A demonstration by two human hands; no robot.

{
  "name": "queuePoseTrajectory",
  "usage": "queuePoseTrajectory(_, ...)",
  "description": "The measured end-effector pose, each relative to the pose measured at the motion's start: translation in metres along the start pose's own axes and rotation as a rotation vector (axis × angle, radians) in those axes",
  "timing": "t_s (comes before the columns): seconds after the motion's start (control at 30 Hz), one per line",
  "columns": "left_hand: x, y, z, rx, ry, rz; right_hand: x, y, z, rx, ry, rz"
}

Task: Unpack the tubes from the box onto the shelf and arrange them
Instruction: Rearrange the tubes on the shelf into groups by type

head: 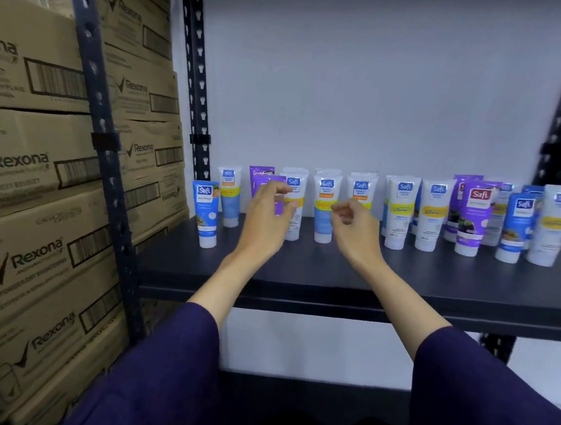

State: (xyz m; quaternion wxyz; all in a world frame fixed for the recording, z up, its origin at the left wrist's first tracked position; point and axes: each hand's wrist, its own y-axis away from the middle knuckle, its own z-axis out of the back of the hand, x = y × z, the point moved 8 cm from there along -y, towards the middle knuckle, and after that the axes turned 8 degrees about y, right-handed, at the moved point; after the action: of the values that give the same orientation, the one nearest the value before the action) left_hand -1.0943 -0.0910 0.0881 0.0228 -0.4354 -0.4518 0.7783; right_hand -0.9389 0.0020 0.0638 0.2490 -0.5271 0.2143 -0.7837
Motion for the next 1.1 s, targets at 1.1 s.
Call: queuePoseTrajectory(1.1, 0.007, -0.15, -0.056, 0.556, -0.586, -0.048, 0.026, -0.113, -0.02, 0.142, 0.534, 0.489)
